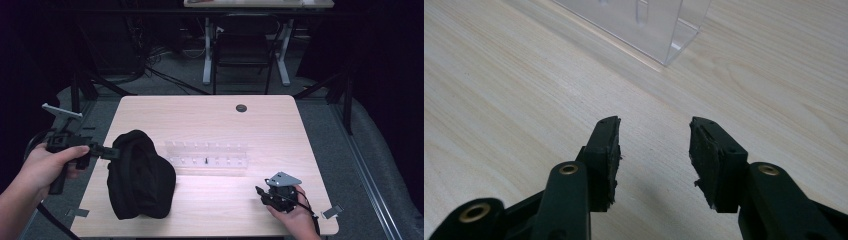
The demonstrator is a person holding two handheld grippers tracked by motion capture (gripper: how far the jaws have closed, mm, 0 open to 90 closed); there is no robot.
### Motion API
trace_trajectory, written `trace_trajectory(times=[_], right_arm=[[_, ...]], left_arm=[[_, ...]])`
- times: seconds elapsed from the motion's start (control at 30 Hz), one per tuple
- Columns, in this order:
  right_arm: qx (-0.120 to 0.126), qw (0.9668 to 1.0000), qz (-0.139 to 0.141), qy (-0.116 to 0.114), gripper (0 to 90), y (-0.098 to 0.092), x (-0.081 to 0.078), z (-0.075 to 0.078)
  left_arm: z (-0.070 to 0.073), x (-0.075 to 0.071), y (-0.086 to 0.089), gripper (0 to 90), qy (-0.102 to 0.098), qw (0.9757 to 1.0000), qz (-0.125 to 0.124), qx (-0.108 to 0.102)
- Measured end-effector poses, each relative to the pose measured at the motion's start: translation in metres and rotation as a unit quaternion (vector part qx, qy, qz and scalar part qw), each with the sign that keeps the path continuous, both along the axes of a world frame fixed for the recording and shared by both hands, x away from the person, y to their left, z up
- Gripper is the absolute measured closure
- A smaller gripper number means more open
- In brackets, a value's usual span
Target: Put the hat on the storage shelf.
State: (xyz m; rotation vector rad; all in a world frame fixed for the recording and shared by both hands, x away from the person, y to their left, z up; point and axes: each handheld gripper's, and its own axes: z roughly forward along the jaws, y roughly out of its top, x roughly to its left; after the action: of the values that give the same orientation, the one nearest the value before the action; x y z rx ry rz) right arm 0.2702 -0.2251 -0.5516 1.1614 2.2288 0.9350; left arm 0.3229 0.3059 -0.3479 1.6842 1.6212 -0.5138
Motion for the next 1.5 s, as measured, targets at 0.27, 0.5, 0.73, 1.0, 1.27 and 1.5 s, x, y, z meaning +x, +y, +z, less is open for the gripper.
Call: trace_trajectory(times=[0.27, 0.5, 0.73, 1.0, 1.27, 1.5], right_arm=[[-0.001, 1.0, 0.001, 0.0, 54.8, -0.001, 0.0, 0.001], [0.003, 1.0, 0.002, 0.003, 54.6, -0.002, 0.001, 0.0], [0.003, 1.0, 0.0, 0.001, 54.2, -0.003, 0.001, 0.001], [0.003, 1.0, -0.002, 0.002, 54.0, -0.003, 0.001, 0.0], [0.005, 1.0, -0.002, 0.0, 54.0, -0.004, 0.002, 0.0], [0.008, 1.0, -0.003, 0.0, 53.9, -0.003, 0.002, -0.001]], left_arm=[[0.016, 0.003, 0.005, 85.9, -0.019, 0.9996, 0.018, -0.014], [0.027, 0.008, 0.006, 85.9, -0.036, 0.9981, 0.025, -0.043], [0.04, 0.016, -0.005, 85.9, -0.051, 0.9972, 0.021, -0.051], [0.048, 0.025, -0.012, 85.8, -0.061, 0.9968, 0.02, -0.047], [0.053, 0.036, -0.021, 85.8, -0.064, 0.9962, 0.022, -0.054], [0.057, 0.046, -0.03, 85.8, -0.068, 0.9956, 0.022, -0.06]])
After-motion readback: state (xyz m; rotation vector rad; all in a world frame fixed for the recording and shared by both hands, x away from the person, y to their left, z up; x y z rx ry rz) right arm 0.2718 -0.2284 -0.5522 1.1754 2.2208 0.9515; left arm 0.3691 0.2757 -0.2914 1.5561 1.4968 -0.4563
